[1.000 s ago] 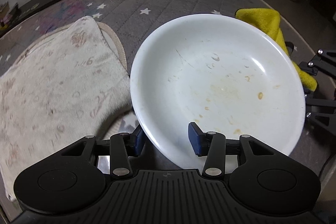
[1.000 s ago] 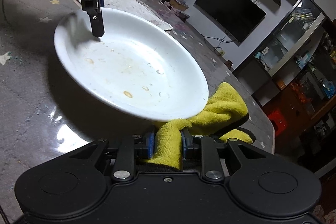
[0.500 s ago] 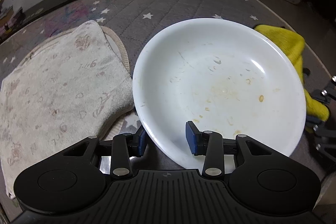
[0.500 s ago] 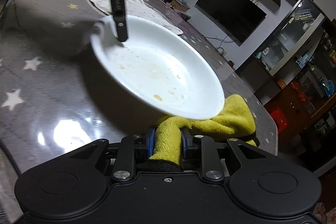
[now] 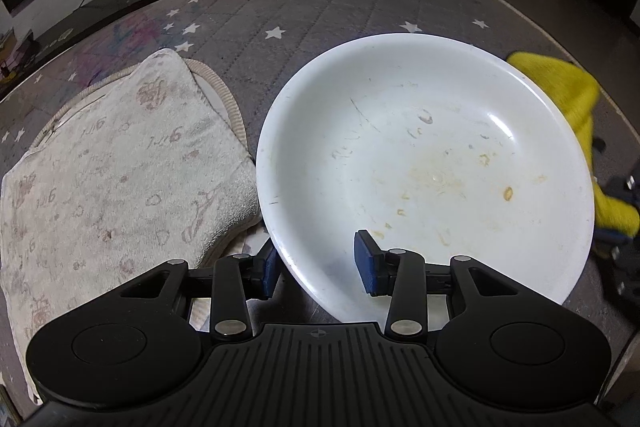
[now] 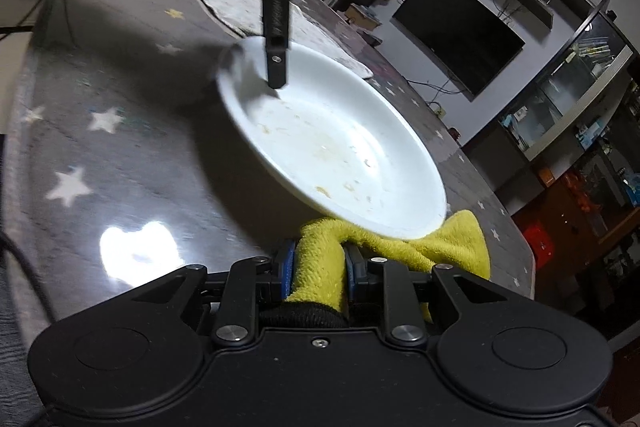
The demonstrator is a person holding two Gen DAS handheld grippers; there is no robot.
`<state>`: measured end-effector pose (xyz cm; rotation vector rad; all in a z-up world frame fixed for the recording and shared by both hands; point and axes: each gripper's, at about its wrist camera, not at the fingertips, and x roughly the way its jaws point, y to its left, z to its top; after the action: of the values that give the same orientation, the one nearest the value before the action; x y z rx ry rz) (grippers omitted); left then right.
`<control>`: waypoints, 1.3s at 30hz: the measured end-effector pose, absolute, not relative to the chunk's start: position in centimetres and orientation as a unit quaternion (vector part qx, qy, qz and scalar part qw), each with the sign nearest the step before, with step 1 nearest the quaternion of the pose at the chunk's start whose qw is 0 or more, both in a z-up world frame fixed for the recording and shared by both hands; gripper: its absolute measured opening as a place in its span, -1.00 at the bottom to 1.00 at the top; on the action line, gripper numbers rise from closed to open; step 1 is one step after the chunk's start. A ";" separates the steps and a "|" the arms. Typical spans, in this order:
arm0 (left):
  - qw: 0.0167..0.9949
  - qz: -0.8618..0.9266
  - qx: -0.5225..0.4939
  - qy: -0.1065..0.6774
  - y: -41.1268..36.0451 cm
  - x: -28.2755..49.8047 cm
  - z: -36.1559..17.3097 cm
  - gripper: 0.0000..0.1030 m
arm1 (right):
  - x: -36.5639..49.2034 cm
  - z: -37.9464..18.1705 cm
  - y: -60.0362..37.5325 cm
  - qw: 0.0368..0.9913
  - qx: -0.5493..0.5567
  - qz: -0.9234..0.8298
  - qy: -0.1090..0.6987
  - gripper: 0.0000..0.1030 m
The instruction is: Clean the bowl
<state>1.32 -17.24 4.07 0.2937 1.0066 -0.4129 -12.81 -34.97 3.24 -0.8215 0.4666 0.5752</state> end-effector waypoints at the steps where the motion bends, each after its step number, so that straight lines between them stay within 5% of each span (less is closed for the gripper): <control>1: 0.845 -0.196 0.140 0.477 -17.2 1.3 4.1 -0.18 | -12.4 3.2 -35.1 0.851 -0.391 0.272 0.222 -0.50; 24: 0.846 -0.180 0.144 0.481 -17.8 3.5 4.0 -0.20 | -5.9 2.3 -36.3 0.853 -0.398 0.260 0.214 -0.50; 39: 0.849 -0.167 0.087 0.494 -17.0 0.9 4.1 -0.12 | -9.2 2.7 -36.2 0.860 -0.380 0.257 0.223 -0.49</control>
<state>0.94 -17.04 4.08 0.1823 1.0412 -0.3521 -9.24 -36.25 2.73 -0.7969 0.4684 0.5388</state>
